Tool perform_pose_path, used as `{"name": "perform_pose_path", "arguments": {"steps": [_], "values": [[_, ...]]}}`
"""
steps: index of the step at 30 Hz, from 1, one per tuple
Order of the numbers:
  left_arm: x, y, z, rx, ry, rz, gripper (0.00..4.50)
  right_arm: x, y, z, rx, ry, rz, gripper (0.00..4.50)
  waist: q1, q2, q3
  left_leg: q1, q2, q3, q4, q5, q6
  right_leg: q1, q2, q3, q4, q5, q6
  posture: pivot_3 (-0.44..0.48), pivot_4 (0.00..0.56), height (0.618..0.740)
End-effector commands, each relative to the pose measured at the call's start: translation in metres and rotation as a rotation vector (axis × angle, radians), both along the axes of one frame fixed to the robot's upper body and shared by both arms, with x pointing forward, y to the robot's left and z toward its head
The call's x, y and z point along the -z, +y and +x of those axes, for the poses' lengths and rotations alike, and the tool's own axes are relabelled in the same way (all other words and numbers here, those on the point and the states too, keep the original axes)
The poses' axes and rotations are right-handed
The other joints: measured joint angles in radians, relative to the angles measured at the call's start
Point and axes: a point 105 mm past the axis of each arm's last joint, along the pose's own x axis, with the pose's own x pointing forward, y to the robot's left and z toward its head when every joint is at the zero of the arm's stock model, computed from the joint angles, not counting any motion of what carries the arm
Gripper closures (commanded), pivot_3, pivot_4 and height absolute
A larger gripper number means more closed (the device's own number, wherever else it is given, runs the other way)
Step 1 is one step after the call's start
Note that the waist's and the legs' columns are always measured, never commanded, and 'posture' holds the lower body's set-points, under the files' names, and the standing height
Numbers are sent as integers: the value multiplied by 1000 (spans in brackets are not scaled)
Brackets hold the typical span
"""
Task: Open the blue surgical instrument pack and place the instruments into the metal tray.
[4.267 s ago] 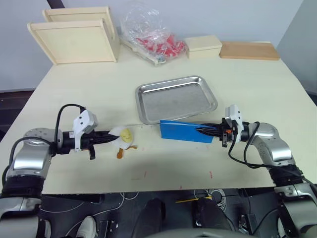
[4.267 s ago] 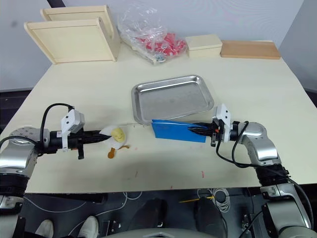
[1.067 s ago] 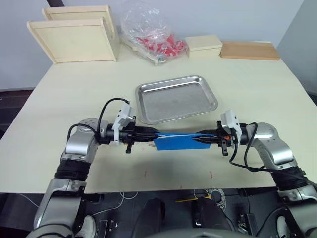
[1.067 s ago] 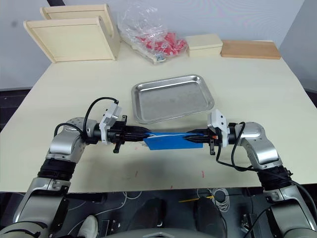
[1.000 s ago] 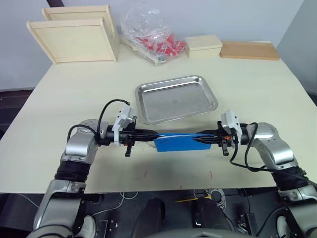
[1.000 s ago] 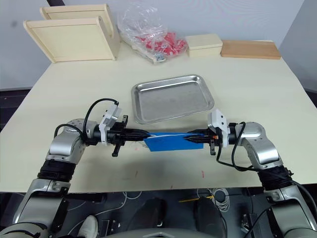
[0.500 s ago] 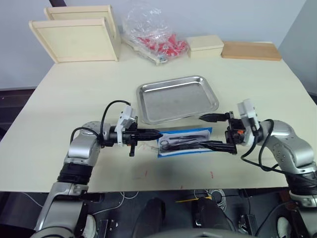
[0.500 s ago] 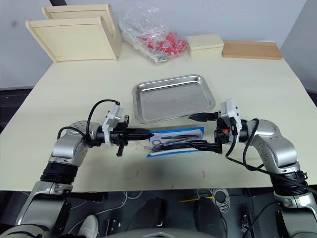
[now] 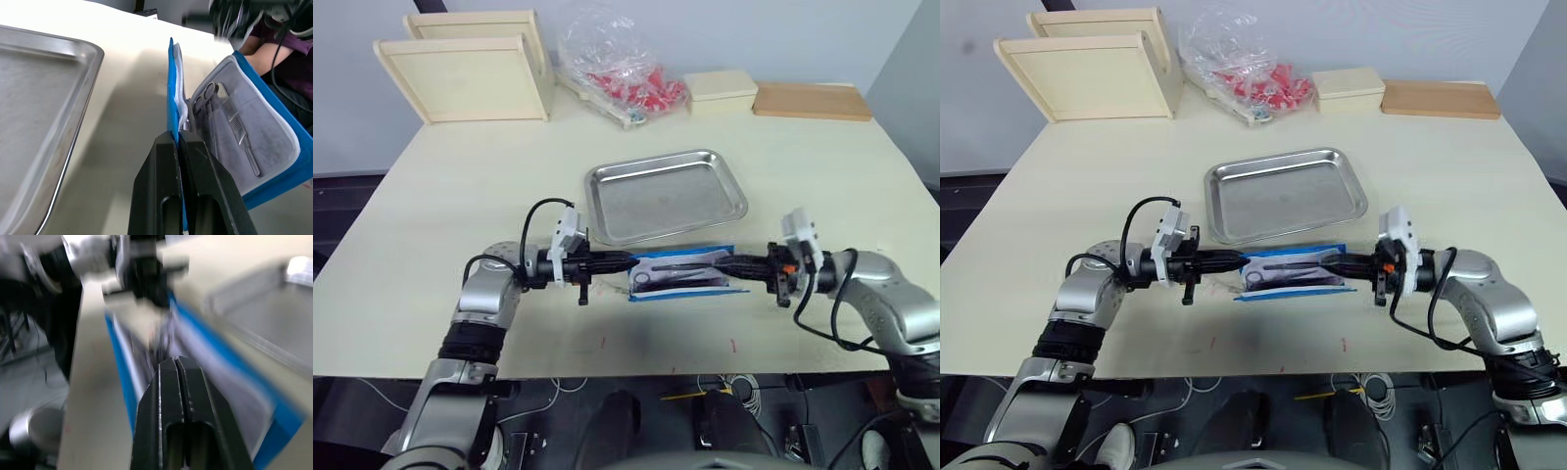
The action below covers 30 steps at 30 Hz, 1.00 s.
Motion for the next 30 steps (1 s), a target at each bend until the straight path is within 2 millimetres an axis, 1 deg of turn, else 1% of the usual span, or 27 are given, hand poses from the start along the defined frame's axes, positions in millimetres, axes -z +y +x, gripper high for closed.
{"name": "perform_pose_path", "arguments": {"steps": [1, 5, 8, 10, 13, 16, 20, 23, 27, 30], "values": [[10, -4, 2, 1, -6, 43, 4500, 5, -1, -5, -35, -33, -44, 4456, 0, 0, 0, 0, 0, 0, 0, 0, 0, 0, 0, 0, 0, 0, 0, 0, 150, 740], [16, -7, 10, -36, -48, 70, 4500, 21, -2, -16, -65, 1, -91, 4456, 1, 0, 0, 0, 0, 0, 0, 0, 0, 0, 0, 0, 0, 0, 0, 0, 150, 740], [24, -11, 15, -55, -58, 103, 4500, 34, -1, -23, -73, 36, -108, 4456, 1, 0, 0, 0, 0, 0, 0, 0, 0, 0, 0, 0, 0, 0, 0, 0, 150, 740], [32, -13, 18, -70, -58, 135, 4500, 39, -1, -26, -73, 48, -110, 4456, 0, 0, 0, 0, 0, 0, 0, 0, 0, 0, 0, 0, 0, 0, 0, 0, 150, 740], [40, -16, 17, -76, -28, 132, 4500, 43, -1, -31, -66, 59, -108, 4456, -2, 0, 0, 0, 0, 0, 0, 0, 0, 0, 0, 0, 0, 0, 0, 0, 150, 740], [47, -13, 17, -87, -16, 163, 4500, 46, -2, -35, -58, 58, -114, 4456, -3, 0, 0, 1, 0, 0, 0, 0, 0, 1, 0, 0, 0, 0, 0, 0, 150, 740], [50, -5, 18, -111, 15, 189, 4500, 56, -7, -38, -57, 31, -166, 4456, -3, 0, -1, 1, 0, 0, 0, 0, 0, 1, 0, 0, 1, 0, 0, 0, 150, 740], [50, -1, 19, -129, 23, 192, 4500, 57, -11, -38, -53, 17, -175, 4456, -6, 0, -1, 2, 0, 0, 0, 0, 0, 1, 1, 0, 1, 0, 0, 0, 150, 740], [47, 7, 18, -154, 18, 193, 4500, 47, -11, -38, -49, -7, -120, 4456, -10, 0, -1, 3, 0, 1, 0, 0, 0, 1, 2, 1, 1, 0, 0, 0, 150, 740], [48, 9, 16, -164, 21, 189, 4500, 45, -11, -41, -64, -17, -109, 4456, -10, 0, -1, 3, 1, 1, 0, 0, 0, 1, 3, 2, 1, 0, 0, 0, 150, 740]]}}
